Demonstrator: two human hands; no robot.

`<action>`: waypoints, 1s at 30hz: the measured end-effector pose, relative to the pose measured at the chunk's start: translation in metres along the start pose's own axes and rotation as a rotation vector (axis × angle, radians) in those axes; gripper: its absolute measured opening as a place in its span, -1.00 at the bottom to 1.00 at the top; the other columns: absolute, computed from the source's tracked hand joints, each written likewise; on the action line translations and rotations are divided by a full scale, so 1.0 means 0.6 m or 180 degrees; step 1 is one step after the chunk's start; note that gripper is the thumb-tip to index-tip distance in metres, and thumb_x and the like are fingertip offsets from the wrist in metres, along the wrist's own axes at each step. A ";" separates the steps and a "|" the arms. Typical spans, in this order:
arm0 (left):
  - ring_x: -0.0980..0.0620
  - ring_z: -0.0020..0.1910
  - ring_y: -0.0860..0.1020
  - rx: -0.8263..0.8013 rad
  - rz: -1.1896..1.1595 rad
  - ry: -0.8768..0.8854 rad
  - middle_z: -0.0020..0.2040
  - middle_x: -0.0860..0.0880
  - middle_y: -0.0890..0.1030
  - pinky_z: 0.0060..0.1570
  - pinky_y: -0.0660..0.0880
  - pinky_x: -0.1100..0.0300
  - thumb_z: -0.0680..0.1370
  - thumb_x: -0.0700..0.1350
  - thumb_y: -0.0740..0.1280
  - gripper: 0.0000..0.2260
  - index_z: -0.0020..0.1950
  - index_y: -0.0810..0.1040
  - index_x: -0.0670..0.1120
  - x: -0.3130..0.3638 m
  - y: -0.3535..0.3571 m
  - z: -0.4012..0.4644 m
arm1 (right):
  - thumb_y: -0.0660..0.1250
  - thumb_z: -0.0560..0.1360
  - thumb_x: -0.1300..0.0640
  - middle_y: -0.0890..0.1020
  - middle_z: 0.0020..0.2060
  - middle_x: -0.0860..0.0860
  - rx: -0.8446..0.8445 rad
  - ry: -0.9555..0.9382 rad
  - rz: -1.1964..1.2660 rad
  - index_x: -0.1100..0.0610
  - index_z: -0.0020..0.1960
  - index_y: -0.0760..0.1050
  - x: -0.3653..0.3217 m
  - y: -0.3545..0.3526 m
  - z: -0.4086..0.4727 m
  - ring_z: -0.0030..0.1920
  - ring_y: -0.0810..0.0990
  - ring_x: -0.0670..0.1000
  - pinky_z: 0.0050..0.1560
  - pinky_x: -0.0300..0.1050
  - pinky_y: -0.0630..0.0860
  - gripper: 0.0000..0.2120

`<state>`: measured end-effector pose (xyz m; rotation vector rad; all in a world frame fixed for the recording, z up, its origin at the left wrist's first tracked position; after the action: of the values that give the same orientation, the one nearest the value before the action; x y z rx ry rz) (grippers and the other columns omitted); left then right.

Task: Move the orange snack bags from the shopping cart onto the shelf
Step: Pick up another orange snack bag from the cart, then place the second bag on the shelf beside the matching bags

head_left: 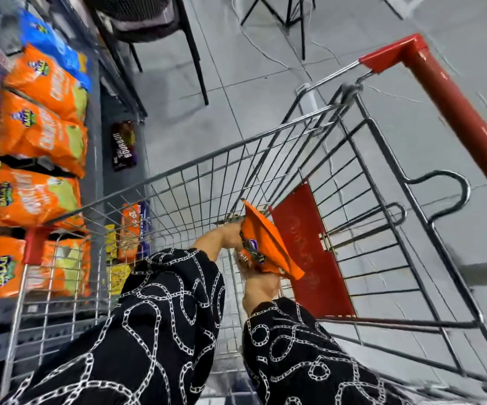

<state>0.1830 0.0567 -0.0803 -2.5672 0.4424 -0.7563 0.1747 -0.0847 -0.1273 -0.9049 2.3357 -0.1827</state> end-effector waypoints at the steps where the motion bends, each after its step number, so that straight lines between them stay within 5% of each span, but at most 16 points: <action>1: -0.08 0.10 0.49 0.0049 -0.0037 0.0021 0.09 -0.15 0.53 0.14 0.47 0.09 0.33 -0.44 0.39 -0.41 0.32 0.34 -0.20 -0.004 -0.005 -0.006 | 0.31 0.51 0.13 0.59 0.20 0.17 0.0090 0.0082 -0.0188 0.30 0.30 0.42 -0.006 0.001 -0.006 0.22 0.58 0.16 0.24 -0.04 0.55 -0.58; 4: 0.00 -0.09 0.48 0.0136 -0.0371 0.0136 0.01 -0.20 0.59 -0.20 0.45 0.27 0.32 -0.50 0.33 -0.52 0.21 0.41 -0.25 -0.011 -0.025 -0.038 | 0.30 0.52 0.17 0.56 0.24 0.26 0.0311 -0.0053 -0.0508 0.33 0.27 0.44 -0.040 -0.011 -0.038 0.26 0.54 0.23 0.27 0.08 0.50 -0.62; 9: -0.06 0.19 0.46 0.0459 -0.1117 0.0363 0.28 -0.21 0.46 -0.12 0.49 0.38 0.35 -0.53 0.32 -0.37 0.39 0.23 -0.30 -0.032 -0.073 -0.145 | 0.21 0.58 0.18 0.57 0.22 0.26 0.0066 -0.0862 -0.1003 0.26 0.27 0.46 -0.105 -0.056 -0.106 0.24 0.55 0.24 0.16 -0.06 0.49 -0.70; 12: -0.16 0.27 0.46 0.0618 -0.1512 0.0492 0.37 -0.35 0.41 0.16 0.50 0.04 0.35 -0.58 0.32 -0.33 0.41 0.19 -0.36 -0.042 -0.099 -0.217 | 0.30 0.53 0.20 0.65 0.11 0.22 -0.0272 -0.1613 -0.1146 0.26 0.18 0.54 -0.162 -0.087 -0.160 0.15 0.61 0.21 -0.18 -0.33 0.46 -0.75; 16: -0.10 0.20 0.48 0.1038 -0.2036 0.0464 0.36 -0.31 0.43 0.21 0.45 -0.06 0.37 -0.52 0.36 -0.28 0.46 0.15 -0.24 -0.042 -0.127 -0.336 | 0.34 0.50 0.22 0.62 0.15 0.27 -0.0901 -0.2312 -0.1582 0.24 0.26 0.49 -0.264 -0.112 -0.243 0.19 0.59 0.22 0.00 -0.15 0.49 -0.67; 19: -0.09 0.15 0.52 0.1482 -0.2257 0.0554 0.30 -0.25 0.49 0.16 0.50 -0.01 0.39 -0.44 0.39 -0.28 0.46 0.17 -0.13 -0.037 -0.143 -0.429 | 0.34 0.50 0.22 0.58 0.03 0.15 -0.1509 -0.2555 -0.1808 0.20 0.19 0.50 -0.331 -0.125 -0.316 0.10 0.60 0.19 0.21 0.19 0.53 -0.73; 22: -0.10 0.25 0.50 0.1889 -0.2571 0.0765 0.30 -0.11 0.46 0.20 0.52 0.05 0.39 -0.40 0.43 -0.22 0.48 0.12 -0.06 -0.027 -0.160 -0.529 | 0.47 0.41 0.23 0.56 -0.06 0.05 -0.2064 -0.3040 -0.1935 0.16 0.21 0.46 -0.390 -0.133 -0.394 -0.07 0.65 0.18 -0.08 0.22 0.64 -0.60; 25: -0.12 0.23 0.52 0.2753 -0.2767 0.0809 0.32 -0.13 0.44 0.12 0.55 0.09 0.36 -0.39 0.46 -0.19 0.47 0.12 -0.06 -0.021 -0.176 -0.636 | 0.45 0.43 0.31 0.62 -0.10 0.02 -0.2795 -0.3379 -0.1648 0.04 0.11 0.43 -0.442 -0.135 -0.493 -0.23 0.66 0.00 -0.45 -0.12 0.62 -0.65; 30: 0.14 0.02 0.61 0.3850 -0.3037 0.1410 0.14 -0.03 0.55 0.06 0.59 0.17 0.21 -0.35 0.45 -0.25 0.31 0.27 0.03 -0.007 -0.176 -0.812 | 0.44 0.44 0.29 0.61 0.16 0.13 -0.3462 -0.4636 -0.1459 0.05 0.20 0.44 -0.495 -0.141 -0.694 0.03 0.61 0.04 -0.11 -0.13 0.63 -0.60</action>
<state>-0.0798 -0.0003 0.3392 -1.3099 -0.9425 -1.3307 0.1447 0.0063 0.3823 -1.3304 0.6927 1.2381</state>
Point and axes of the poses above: each hand's wrist, its own z-axis towards the middle knuckle, its own y-axis out of the palm, x = y × z, the point moved 1 cm from there along z, towards the middle knuckle
